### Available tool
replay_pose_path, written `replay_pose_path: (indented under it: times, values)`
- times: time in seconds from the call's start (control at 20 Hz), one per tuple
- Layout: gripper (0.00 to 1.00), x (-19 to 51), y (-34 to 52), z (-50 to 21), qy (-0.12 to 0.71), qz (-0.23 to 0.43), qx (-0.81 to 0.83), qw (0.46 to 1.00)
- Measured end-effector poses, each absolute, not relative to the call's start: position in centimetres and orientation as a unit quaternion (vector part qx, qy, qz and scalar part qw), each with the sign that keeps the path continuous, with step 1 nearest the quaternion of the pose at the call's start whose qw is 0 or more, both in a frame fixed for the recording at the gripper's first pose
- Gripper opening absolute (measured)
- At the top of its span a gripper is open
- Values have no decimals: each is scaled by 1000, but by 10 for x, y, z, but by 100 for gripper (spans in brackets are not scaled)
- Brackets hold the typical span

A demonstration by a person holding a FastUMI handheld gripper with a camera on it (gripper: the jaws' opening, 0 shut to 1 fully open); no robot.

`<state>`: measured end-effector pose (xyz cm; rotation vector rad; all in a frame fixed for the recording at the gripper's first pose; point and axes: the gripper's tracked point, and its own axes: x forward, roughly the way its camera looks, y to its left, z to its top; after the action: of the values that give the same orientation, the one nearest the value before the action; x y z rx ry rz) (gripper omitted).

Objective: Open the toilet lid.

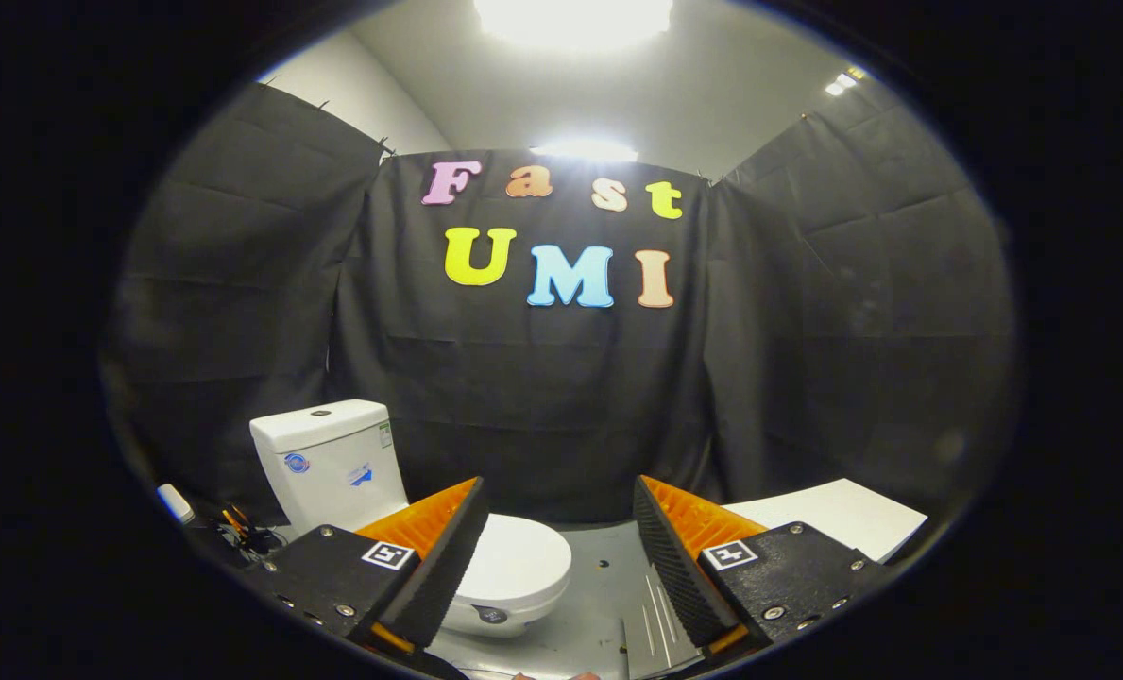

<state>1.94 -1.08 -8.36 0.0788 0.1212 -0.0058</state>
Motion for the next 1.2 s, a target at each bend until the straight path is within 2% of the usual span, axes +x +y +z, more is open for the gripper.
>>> replay_pose_path:
  times: [0.6, 1.2]
  values:
    - [95, 30, 5, -103, 61, 17, 59, 996]
    - [95, 48, 18, -192, 123, 15, 135, 983]
